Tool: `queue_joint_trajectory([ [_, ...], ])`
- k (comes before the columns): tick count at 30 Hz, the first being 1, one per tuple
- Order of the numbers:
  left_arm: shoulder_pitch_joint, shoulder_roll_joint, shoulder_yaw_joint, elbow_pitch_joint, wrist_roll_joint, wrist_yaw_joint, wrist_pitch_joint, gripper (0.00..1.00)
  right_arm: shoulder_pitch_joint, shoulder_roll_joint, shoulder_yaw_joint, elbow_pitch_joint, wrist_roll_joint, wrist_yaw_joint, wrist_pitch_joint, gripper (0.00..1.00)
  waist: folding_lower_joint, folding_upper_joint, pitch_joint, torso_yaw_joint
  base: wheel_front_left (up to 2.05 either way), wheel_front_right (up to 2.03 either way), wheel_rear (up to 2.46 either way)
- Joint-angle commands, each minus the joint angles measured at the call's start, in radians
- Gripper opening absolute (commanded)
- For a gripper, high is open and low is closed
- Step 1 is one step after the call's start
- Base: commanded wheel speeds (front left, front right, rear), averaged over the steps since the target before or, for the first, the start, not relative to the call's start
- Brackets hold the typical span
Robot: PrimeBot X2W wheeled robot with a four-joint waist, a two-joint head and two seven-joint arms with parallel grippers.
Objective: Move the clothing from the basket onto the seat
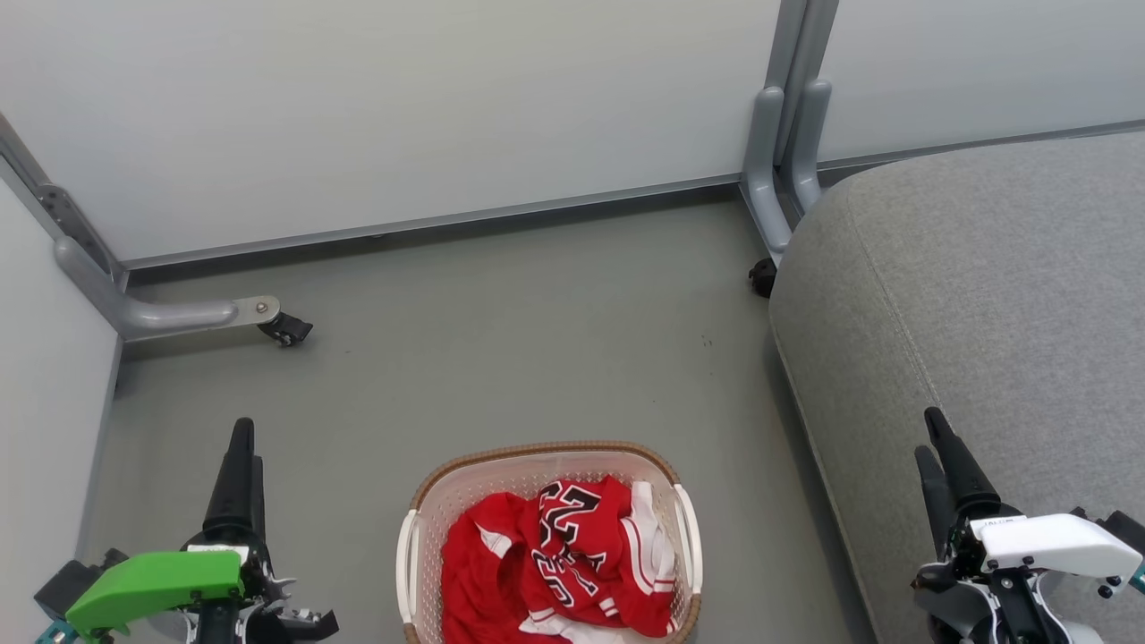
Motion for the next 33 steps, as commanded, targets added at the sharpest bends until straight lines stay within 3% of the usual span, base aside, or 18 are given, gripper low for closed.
queue_joint_trajectory([
  [1, -0.024, 0.005, -0.004, -0.025, 0.039, -0.001, -0.012, 1.0, -0.012, -0.008, 0.003, -0.025, -0.032, 0.0, -0.013, 1.0, 0.0, 0.0, 0.0, 0.0, 0.0, 0.0, 0.0],
  [33, -0.038, 0.009, -0.107, -0.117, 0.64, 0.064, -0.131, 1.0, -0.022, -0.013, 0.073, -0.121, -0.544, 0.0, -0.133, 1.0, 0.0, 0.0, 0.006, 0.008, 0.0, 0.0, 0.0],
])
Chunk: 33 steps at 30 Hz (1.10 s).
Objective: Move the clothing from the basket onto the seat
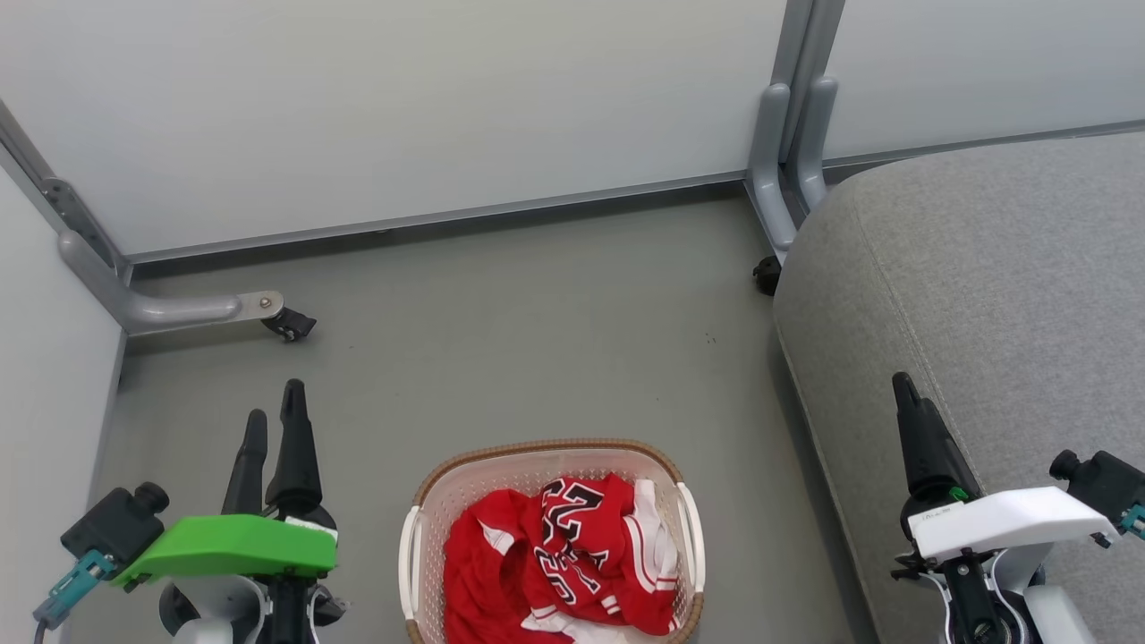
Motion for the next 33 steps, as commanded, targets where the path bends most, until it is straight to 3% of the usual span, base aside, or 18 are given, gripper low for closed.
queue_joint_trajectory([
  [1, -0.03, 0.007, -0.008, -0.014, 0.044, 0.007, -0.01, 1.0, -0.018, -0.007, 0.007, -0.018, -0.034, 0.0, -0.01, 1.0, 0.0, 0.0, 0.0, 0.0, 0.0, 0.0, 0.0],
  [33, -0.034, 0.01, -0.104, 0.002, 0.481, 0.049, -0.097, 1.0, -0.015, -0.01, 0.08, 0.003, -0.434, 0.0, -0.098, 1.0, 0.0, 0.0, -0.002, 0.008, 0.0, 0.0, 0.0],
])
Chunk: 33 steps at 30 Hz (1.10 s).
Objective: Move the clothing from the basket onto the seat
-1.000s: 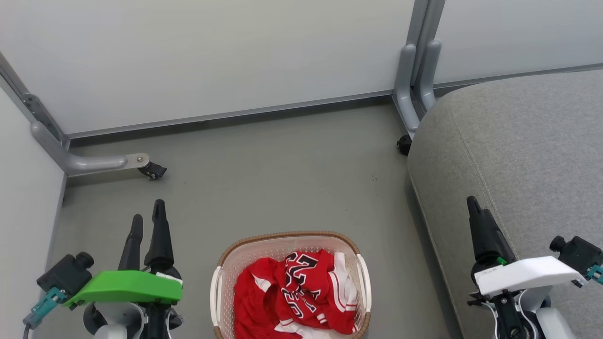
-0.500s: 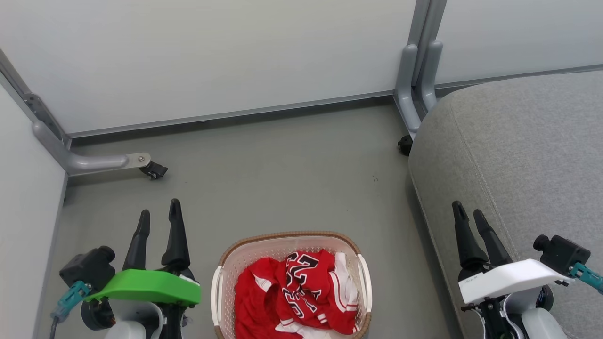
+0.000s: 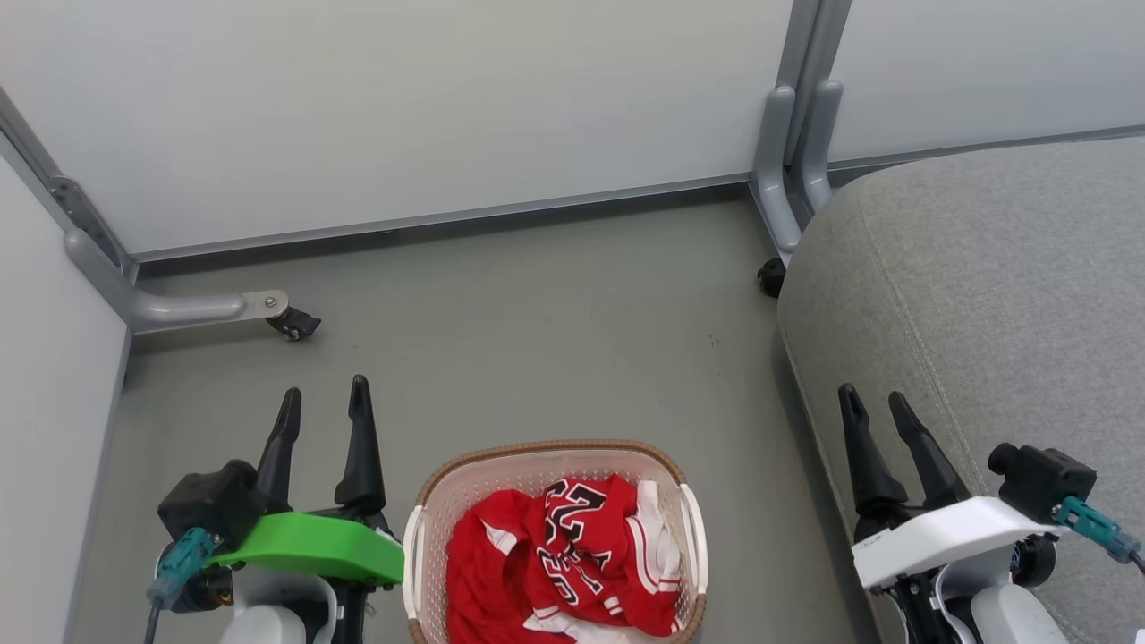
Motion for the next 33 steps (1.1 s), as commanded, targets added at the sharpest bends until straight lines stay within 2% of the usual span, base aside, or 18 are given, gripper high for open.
queue_joint_trajectory([
  [1, -0.023, 0.007, -0.004, -0.01, 0.029, 0.004, -0.011, 1.0, -0.014, -0.006, 0.004, -0.009, -0.028, 0.0, -0.011, 1.0, 0.0, 0.0, 0.0, 0.0, 0.0, 0.0, 0.0],
  [33, -0.018, 0.009, -0.048, -0.025, 0.273, 0.019, -0.077, 1.0, -0.021, -0.008, 0.008, 0.011, -0.297, 0.0, -0.078, 1.0, 0.0, 0.0, 0.002, 0.012, 0.0, 0.0, 0.0],
])
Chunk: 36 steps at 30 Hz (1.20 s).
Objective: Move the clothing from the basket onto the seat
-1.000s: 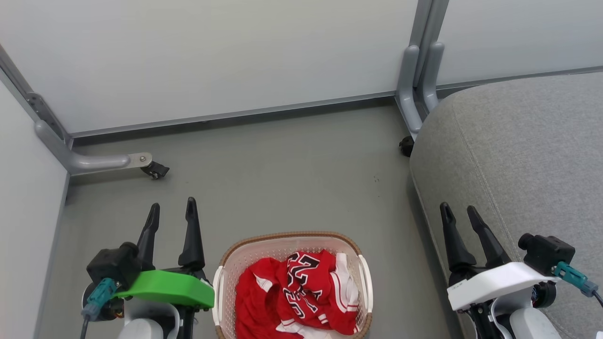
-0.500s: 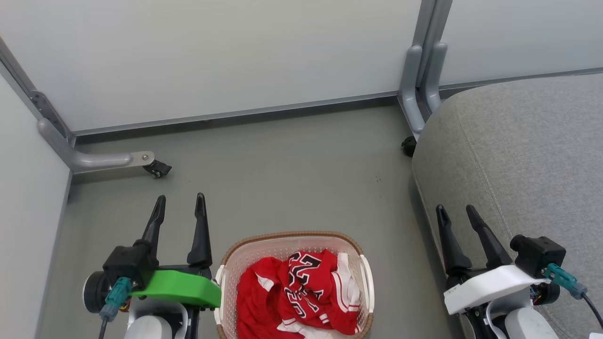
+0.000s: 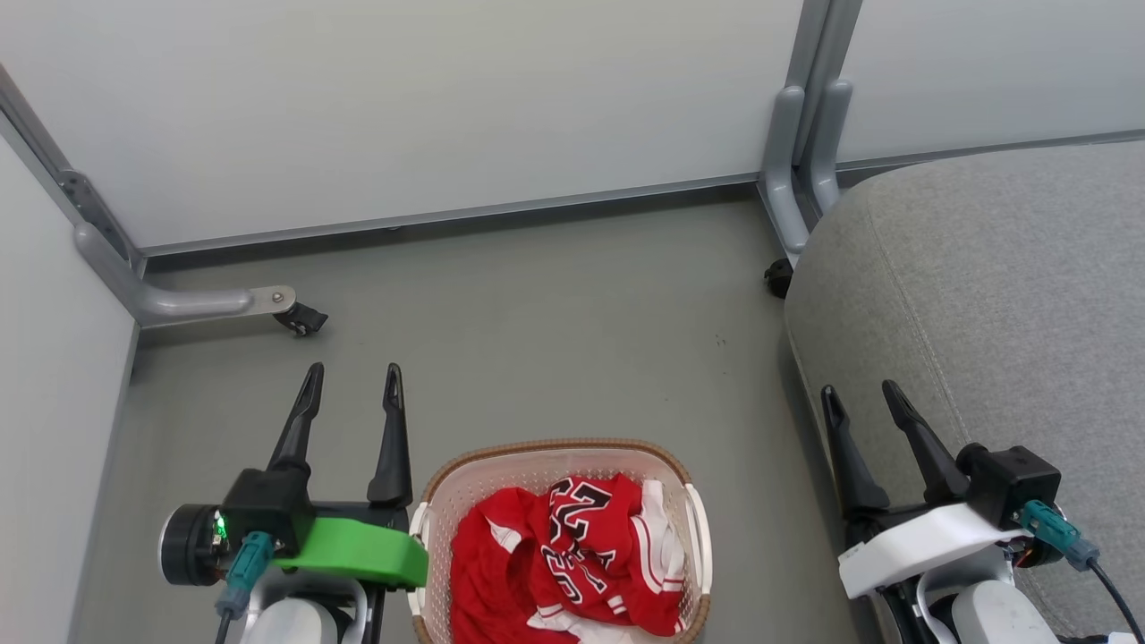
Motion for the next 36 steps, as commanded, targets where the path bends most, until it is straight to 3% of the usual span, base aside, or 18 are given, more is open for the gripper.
queue_joint_trajectory([
  [1, -0.008, 0.007, -0.004, -0.005, 0.023, 0.005, -0.01, 1.0, -0.01, -0.006, -0.004, -0.005, -0.024, 0.0, -0.011, 1.0, 0.0, 0.0, 0.0, 0.001, 0.0, 0.0, 0.0],
  [12, -0.009, 0.007, -0.014, 0.001, 0.077, 0.011, -0.029, 1.0, -0.008, -0.007, -0.012, 0.003, -0.099, 0.0, -0.029, 1.0, 0.0, 0.0, 0.0, 0.003, 0.0, 0.0, 0.0],
  [36, -0.011, 0.007, -0.004, 0.03, 0.03, -0.003, -0.026, 1.0, -0.015, -0.007, -0.021, 0.031, -0.083, 0.0, -0.028, 1.0, 0.0, 0.0, 0.002, 0.0, 0.0, 0.0, 0.0],
])
